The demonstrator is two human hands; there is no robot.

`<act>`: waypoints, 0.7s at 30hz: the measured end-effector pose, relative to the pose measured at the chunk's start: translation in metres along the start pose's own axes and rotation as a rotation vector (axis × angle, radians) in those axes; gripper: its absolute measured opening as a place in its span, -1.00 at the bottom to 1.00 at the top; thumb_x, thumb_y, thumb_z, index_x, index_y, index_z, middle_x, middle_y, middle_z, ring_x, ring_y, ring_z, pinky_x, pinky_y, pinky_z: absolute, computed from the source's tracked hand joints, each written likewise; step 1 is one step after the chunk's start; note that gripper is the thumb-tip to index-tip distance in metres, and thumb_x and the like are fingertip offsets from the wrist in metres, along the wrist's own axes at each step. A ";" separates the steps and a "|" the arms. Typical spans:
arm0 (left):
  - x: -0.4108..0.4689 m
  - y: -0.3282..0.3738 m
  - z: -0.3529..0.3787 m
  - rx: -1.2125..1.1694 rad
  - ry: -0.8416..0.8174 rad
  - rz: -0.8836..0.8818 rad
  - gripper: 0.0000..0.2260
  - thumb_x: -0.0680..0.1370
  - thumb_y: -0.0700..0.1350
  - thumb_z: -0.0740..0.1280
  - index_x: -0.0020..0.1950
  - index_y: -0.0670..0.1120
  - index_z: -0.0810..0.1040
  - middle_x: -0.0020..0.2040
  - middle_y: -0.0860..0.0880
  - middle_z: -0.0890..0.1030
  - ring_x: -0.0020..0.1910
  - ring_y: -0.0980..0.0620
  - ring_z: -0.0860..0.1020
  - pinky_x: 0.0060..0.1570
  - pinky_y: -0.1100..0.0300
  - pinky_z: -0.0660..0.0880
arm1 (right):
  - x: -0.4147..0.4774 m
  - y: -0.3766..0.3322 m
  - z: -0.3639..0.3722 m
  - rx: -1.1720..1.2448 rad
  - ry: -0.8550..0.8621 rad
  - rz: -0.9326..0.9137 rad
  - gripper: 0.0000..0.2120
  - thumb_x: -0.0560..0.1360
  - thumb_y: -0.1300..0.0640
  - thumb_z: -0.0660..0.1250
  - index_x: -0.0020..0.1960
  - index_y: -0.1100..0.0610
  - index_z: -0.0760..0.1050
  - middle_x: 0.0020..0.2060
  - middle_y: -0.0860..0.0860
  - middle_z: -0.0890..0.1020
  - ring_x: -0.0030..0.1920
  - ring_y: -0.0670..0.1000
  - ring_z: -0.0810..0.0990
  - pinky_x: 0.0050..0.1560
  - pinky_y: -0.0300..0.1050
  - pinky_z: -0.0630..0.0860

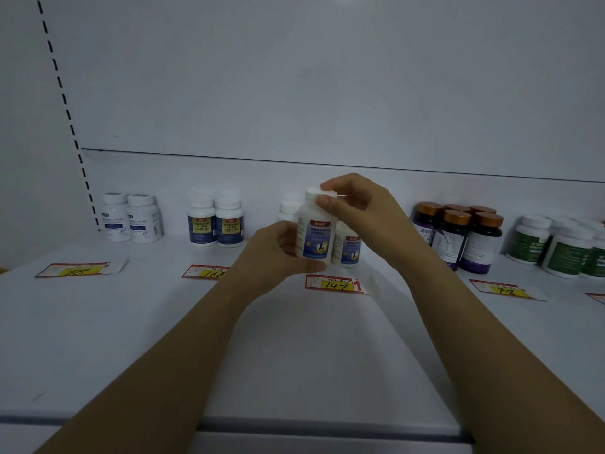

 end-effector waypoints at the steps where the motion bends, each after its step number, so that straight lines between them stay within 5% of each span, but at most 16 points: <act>1: 0.000 0.000 0.001 0.013 -0.010 0.005 -0.59 0.31 -0.22 0.55 0.07 0.02 0.51 -0.01 0.09 0.64 -0.03 0.17 0.63 -0.02 0.30 0.56 | 0.001 0.001 -0.002 -0.023 0.011 0.009 -0.79 0.48 -0.06 0.36 0.09 -0.04 0.54 -0.01 -0.15 0.62 0.01 -0.16 0.61 0.03 -0.22 0.55; 7: 0.002 -0.005 0.007 0.088 -0.080 0.028 -0.61 0.32 -0.21 0.55 0.05 0.05 0.52 -0.01 0.08 0.65 -0.03 0.18 0.62 0.03 0.27 0.55 | 0.007 0.002 -0.009 -0.262 -0.162 0.148 -0.64 0.48 -0.10 0.34 0.25 -0.08 0.47 0.07 -0.10 0.59 0.02 -0.08 0.61 0.05 -0.15 0.53; 13: 0.006 -0.011 0.005 0.200 -0.036 0.013 -0.58 0.33 -0.03 0.54 0.12 0.07 0.49 0.05 0.11 0.62 0.04 0.15 0.59 0.10 0.21 0.52 | 0.025 -0.031 -0.010 -0.572 -0.317 0.122 -0.69 0.46 -0.06 0.39 0.15 0.01 0.55 -0.03 -0.09 0.63 -0.11 -0.15 0.61 -0.18 -0.34 0.42; 16: 0.003 -0.015 0.004 0.439 -0.016 -0.032 -0.45 0.39 0.14 0.46 0.30 0.03 0.40 0.23 0.07 0.50 0.21 0.13 0.46 0.13 0.28 0.36 | 0.045 -0.051 -0.022 -0.507 -0.234 0.099 -0.74 0.46 0.01 0.41 0.09 0.11 0.60 -0.07 -0.01 0.68 -0.11 -0.09 0.67 -0.15 -0.33 0.48; 21: -0.007 -0.032 0.019 0.782 -0.195 -0.120 -0.09 0.38 0.42 0.24 0.53 -0.12 0.08 0.51 -0.07 0.17 0.47 0.00 0.18 0.40 0.13 0.15 | 0.087 -0.056 -0.031 -0.597 -0.030 0.038 -0.67 0.46 0.07 0.39 0.18 0.18 0.56 0.07 0.05 0.61 0.07 0.02 0.60 -0.05 -0.24 0.44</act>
Point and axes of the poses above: each hand's wrist, its own x-axis towards the middle knuckle, its own z-axis out of the palm, y = z × x, the point moved 6 cm from there along x, towards the middle knuckle
